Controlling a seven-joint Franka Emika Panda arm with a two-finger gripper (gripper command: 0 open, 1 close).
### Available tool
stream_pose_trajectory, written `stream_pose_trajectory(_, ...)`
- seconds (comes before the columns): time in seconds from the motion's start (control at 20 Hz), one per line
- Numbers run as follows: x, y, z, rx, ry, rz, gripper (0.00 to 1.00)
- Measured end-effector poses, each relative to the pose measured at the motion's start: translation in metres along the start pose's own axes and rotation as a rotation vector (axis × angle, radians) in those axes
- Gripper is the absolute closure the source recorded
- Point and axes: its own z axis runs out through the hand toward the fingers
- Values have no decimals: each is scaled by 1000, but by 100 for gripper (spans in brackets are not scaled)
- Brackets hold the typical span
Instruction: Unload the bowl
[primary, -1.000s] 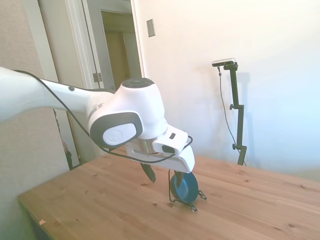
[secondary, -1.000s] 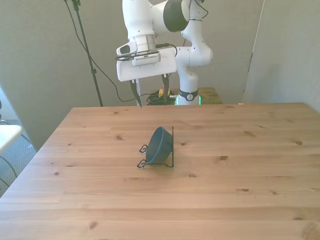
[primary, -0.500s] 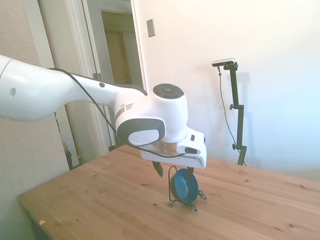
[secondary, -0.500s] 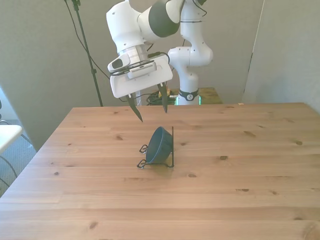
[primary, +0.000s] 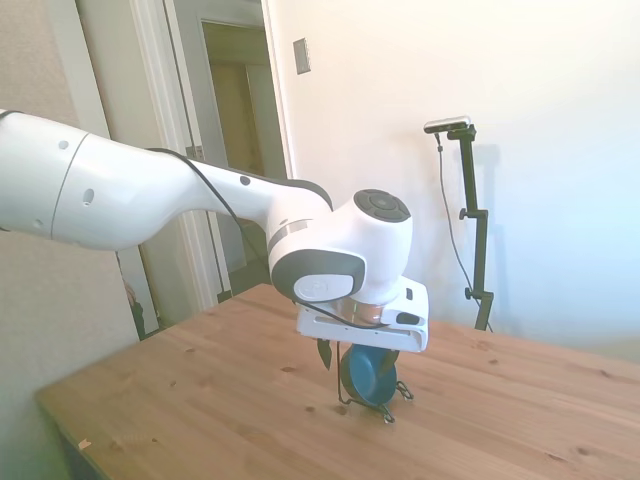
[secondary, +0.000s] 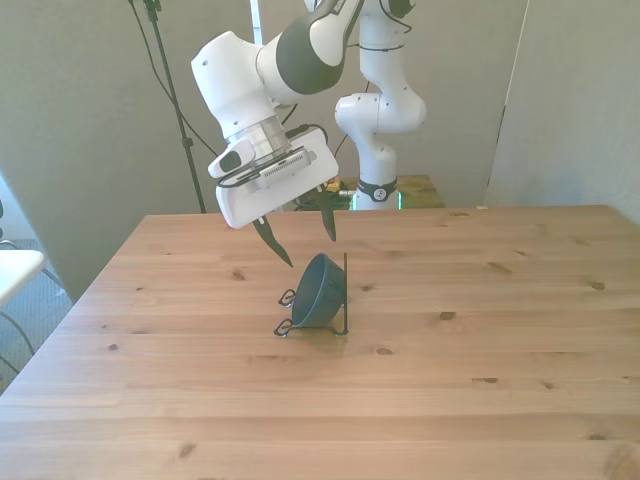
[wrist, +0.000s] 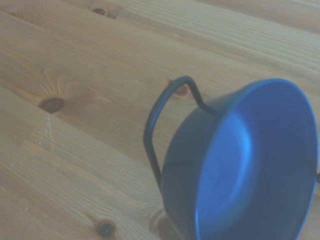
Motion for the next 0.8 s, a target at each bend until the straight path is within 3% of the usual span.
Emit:
stream_pose_trajectory(0.05,1,2,1,8,-1,-6,100)
stream_pose_trajectory(0.8,21,-8,18,79,-109,-206,100)
